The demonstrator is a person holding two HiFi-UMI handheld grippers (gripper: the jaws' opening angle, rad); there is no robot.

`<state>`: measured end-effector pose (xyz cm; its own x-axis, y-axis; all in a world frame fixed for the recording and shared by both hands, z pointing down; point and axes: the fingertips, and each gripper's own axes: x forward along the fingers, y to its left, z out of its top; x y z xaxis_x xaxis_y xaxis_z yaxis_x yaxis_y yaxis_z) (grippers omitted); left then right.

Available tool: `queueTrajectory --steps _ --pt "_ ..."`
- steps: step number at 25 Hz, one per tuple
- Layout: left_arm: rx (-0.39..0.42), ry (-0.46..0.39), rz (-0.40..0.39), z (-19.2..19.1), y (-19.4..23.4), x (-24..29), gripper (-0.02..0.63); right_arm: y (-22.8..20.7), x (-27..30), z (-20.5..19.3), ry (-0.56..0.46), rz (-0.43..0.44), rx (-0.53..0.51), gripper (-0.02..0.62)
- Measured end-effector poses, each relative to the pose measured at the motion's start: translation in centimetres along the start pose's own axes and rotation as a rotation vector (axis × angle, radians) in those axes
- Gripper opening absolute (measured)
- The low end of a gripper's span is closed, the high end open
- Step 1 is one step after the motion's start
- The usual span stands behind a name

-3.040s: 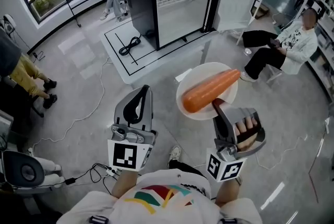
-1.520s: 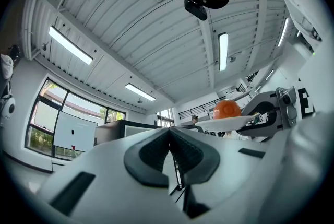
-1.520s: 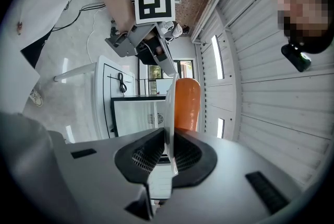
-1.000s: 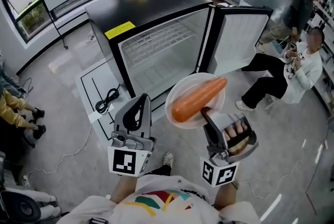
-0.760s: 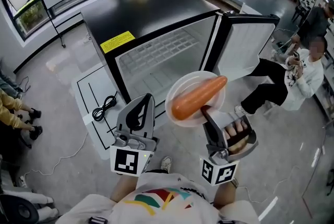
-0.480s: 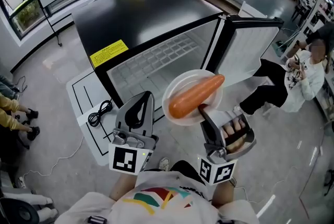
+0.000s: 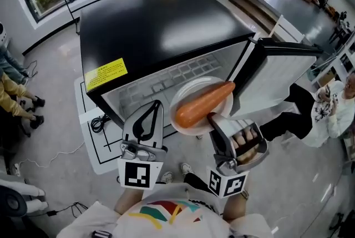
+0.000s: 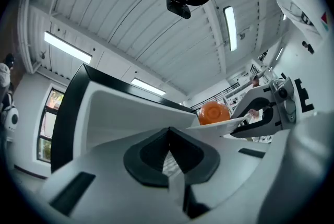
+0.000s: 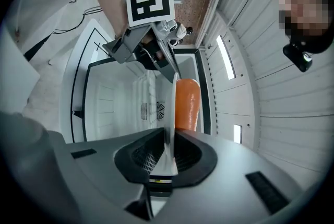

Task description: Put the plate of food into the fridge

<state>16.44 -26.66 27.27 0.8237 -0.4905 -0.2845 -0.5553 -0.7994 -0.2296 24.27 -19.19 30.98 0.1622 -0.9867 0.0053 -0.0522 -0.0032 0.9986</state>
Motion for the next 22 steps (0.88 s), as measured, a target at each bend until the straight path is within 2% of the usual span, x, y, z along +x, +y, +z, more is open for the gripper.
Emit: queueTrajectory --steps 6,12,22 --pt "0.003 0.035 0.162 -0.7 0.9 1.5 0.008 0.3 3.2 -2.4 -0.134 0.045 -0.008 0.037" --pt "0.022 0.082 0.323 -1.6 2.1 1.0 0.008 0.9 5.4 -2.8 -0.272 0.075 -0.009 0.037" --pt "0.047 0.134 0.471 -2.0 3.3 -0.9 0.008 2.3 8.6 -1.9 -0.376 0.134 -0.022 0.037"
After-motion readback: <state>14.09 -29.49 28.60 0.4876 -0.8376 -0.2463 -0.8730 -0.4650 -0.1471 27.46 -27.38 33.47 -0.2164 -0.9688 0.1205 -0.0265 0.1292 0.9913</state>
